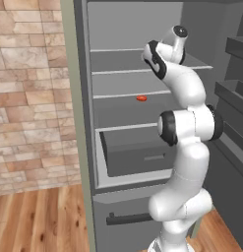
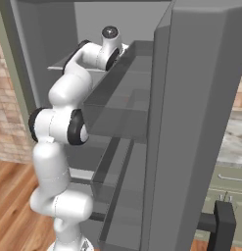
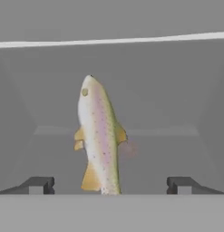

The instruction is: Take the fish out of the fridge, briefly rinse it in the sink, and place it on the tray next to the sink.

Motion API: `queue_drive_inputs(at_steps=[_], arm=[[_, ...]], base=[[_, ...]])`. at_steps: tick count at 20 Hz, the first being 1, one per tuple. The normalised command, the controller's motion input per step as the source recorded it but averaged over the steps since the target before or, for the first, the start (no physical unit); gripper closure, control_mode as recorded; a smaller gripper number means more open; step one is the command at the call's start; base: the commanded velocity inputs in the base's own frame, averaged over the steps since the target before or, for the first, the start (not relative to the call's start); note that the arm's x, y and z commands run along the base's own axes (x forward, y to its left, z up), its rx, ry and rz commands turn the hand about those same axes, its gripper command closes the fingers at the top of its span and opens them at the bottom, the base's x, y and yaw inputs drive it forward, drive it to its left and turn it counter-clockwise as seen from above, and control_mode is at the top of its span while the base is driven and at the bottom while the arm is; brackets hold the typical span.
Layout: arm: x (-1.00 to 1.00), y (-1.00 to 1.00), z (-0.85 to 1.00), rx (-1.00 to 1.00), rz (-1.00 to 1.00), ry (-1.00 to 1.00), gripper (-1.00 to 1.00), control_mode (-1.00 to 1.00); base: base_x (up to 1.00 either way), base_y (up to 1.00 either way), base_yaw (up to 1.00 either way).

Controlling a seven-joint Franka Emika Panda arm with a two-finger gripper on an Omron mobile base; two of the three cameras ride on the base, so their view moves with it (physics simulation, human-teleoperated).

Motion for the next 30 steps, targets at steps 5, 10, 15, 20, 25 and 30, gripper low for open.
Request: queue_drive_inputs(at_steps=[5, 10, 15, 20, 25, 30], arm=[[0.61, 0.03, -0.29, 0.03, 0.0, -0.02, -1.0, -1.0], [0.54, 0.08, -0.47, 0.0, 0.0, 0.0, 1.0, -1.0], [-0.3, 0.34, -0.71, -0.03, 0.0, 0.19, 1.0, -1.0], [-0.99, 0.34, -0.31, 0.0, 0.0, 0.03, 1.0, -1.0], [-1.0, 0.33, 0.19, 0.01, 0.0, -0.22, 1.0, -1.0], [-1.0, 0.44, 0.42, 0.02, 0.0, -0.25, 1.0, -1.0]], base=[[0.0, 0.0, 0.0], [0.0, 0.0, 0.0], [0.0, 0.0, 0.0], [0.0, 0.0, 0.0], [0.0, 0.0, 0.0], [0.0, 0.0, 0.0]])
